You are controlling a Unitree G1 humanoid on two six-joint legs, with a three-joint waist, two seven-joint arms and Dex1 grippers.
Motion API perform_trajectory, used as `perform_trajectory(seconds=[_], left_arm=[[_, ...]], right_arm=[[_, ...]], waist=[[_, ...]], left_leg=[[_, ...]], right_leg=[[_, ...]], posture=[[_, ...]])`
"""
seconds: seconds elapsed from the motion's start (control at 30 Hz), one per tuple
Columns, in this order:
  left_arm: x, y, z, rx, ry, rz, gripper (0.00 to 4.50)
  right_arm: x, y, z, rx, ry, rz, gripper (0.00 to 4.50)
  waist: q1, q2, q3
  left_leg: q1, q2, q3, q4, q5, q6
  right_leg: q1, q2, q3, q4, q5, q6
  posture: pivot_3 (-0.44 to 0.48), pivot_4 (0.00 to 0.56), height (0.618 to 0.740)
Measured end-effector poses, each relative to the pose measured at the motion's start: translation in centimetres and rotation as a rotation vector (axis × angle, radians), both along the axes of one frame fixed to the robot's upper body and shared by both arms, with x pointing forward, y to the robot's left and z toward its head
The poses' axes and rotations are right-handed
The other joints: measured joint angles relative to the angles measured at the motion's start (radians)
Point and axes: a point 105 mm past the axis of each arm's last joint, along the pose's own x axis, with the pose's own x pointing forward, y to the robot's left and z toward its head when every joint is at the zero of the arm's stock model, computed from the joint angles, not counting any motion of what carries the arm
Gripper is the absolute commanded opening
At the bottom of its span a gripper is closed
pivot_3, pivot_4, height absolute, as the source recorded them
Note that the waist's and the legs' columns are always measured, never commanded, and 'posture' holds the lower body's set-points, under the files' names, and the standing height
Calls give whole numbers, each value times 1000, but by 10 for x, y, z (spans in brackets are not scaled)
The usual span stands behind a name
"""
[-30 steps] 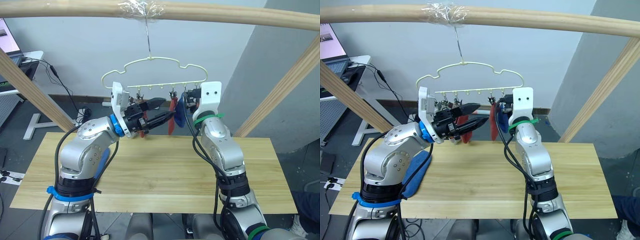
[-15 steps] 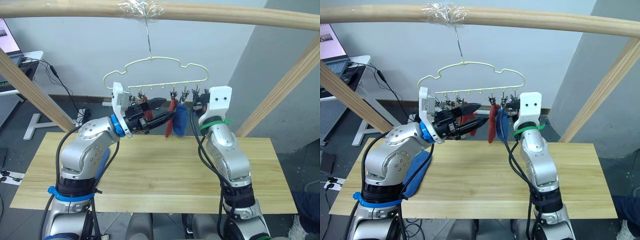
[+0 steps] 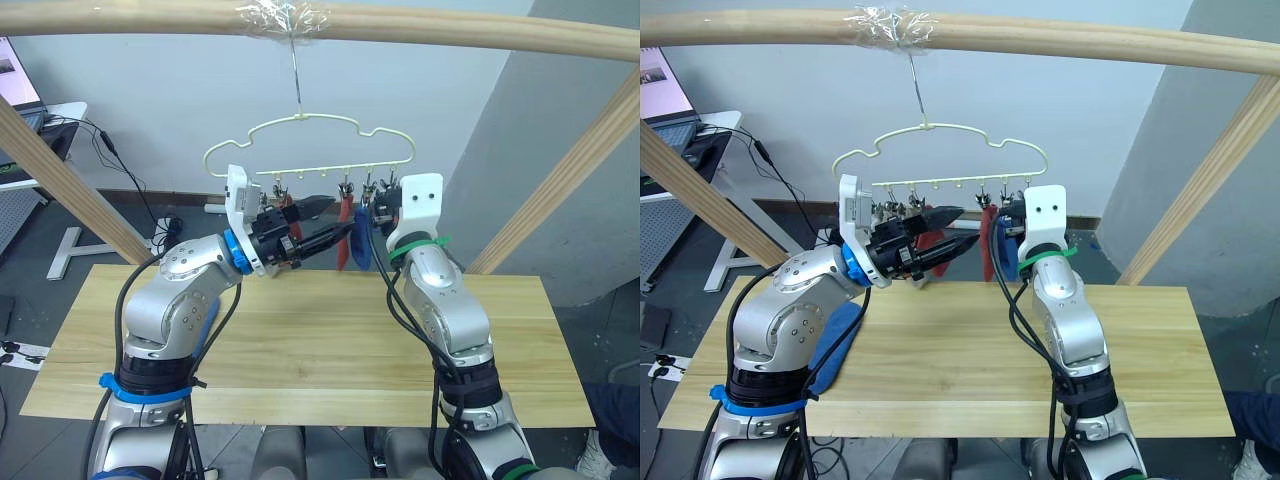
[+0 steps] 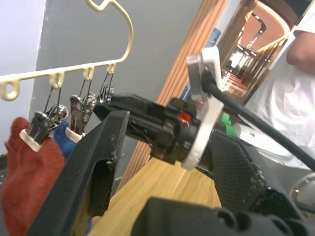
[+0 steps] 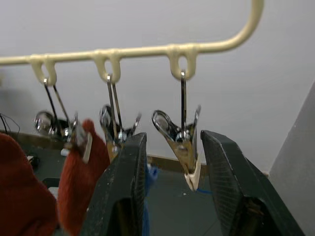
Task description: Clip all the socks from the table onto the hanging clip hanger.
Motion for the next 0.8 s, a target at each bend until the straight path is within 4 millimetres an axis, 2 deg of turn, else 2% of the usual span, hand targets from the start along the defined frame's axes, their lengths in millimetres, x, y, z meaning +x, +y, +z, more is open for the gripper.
perform_trajectory(seconds=[0.1,0.27,0.77,0.8], left_arm=[[0,0,0,0,0,0,3021],[0,0,0,0,1,1,3021],[-2,-2,4,-21,-5,-1,3021],[-2,-2,4,-23,-5,-1,3021]], right_arm=[[6,1,0,-5,6,0,1817],[9,8,11,-4,-32,18,1817],[10,12,8,9,-19,30,1817],[10,12,7,10,-15,29,1623]], waist=[[0,0,0],[0,0,0],[2,0,0],[2,0,0]], left_leg=[[0,0,0,0,0,0],[0,0,0,0,0,0],[0,0,0,0,0,0],[0,0,0,0,0,0]], right_leg=[[0,0,0,0,0,0],[0,0,0,0,0,0],[0,0,0,0,0,0],[0,0,0,0,0,0]], posture=[[211,195,740],[217,197,740],[220,202,740],[220,202,740]])
